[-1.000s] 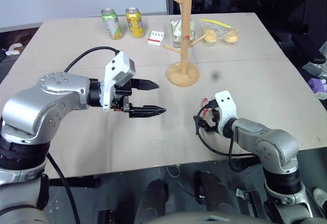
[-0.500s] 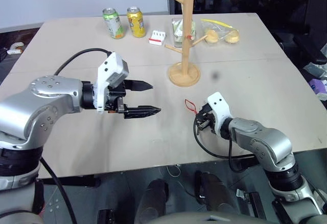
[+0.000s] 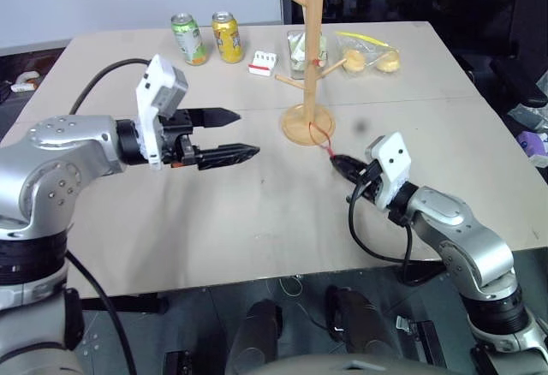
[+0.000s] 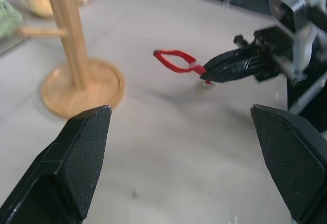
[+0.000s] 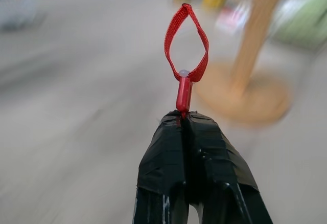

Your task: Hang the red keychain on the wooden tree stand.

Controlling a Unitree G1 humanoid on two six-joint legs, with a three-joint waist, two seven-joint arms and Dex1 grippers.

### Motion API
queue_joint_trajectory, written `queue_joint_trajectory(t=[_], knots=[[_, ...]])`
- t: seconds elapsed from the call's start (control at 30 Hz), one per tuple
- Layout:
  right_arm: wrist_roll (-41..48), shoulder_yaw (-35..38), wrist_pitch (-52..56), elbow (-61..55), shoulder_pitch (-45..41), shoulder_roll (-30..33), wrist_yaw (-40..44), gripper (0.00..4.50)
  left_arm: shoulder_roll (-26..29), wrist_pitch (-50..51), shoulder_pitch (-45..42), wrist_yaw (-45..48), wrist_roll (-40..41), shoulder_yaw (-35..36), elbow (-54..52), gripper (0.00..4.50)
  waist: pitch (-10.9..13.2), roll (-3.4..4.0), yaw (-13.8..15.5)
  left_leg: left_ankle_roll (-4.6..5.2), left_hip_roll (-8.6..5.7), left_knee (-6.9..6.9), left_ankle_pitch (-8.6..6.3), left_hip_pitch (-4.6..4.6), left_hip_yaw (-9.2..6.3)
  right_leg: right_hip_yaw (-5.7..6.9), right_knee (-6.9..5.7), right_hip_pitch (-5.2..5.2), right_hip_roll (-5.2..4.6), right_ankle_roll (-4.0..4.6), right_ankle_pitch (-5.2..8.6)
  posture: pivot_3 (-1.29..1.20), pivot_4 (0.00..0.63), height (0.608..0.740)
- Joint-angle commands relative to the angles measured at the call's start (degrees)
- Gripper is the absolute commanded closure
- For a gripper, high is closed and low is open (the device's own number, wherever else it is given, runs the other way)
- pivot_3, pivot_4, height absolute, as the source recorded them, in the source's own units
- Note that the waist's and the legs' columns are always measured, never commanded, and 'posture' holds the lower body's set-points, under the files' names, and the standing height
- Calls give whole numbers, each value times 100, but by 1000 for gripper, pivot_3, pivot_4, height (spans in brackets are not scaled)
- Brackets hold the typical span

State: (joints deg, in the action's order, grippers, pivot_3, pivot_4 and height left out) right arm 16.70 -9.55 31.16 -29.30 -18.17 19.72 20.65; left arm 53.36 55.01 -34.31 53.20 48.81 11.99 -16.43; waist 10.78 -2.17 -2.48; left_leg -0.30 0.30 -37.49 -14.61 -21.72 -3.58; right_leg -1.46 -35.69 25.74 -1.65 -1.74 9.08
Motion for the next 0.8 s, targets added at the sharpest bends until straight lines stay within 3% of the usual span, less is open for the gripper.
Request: queue_joint_trajectory(t=[0.03, 0.17, 0.33, 0.8], knots=[[-496, 129, -971, 353, -505, -280, -282, 4472, -188, -60, -303, -221, 170, 265, 95, 0, 0, 0, -8, 0, 0, 0, 0, 1, 0, 0, 0, -1, 0, -1, -1, 0, 150, 740], [-946, 123, -1651, 1236, -1284, -530, -430, 4472, -573, -259, -727, -508, 118, 316, 461, 0, 0, 0, -3, -1, 0, 4, 1, 0, -2, 0, -3, 2, 1, -13, -9, 0, 150, 740], [-1152, 178, -1755, 2047, -1807, -686, -454, 4472, -645, -411, -913, -493, -19, 219, 656, 0, 0, 1, -5, -1, -2, 5, 0, 0, -2, -1, -3, 1, -1, -18, -14, 0, 150, 740], [-905, 355, -1181, 1812, -1635, -888, -355, 4472, -615, -409, -822, -527, 6, 243, 467, 0, 1, 1, -5, -1, -4, 4, 1, 1, -3, -2, -7, 1, -4, -18, -15, 0, 150, 740]])
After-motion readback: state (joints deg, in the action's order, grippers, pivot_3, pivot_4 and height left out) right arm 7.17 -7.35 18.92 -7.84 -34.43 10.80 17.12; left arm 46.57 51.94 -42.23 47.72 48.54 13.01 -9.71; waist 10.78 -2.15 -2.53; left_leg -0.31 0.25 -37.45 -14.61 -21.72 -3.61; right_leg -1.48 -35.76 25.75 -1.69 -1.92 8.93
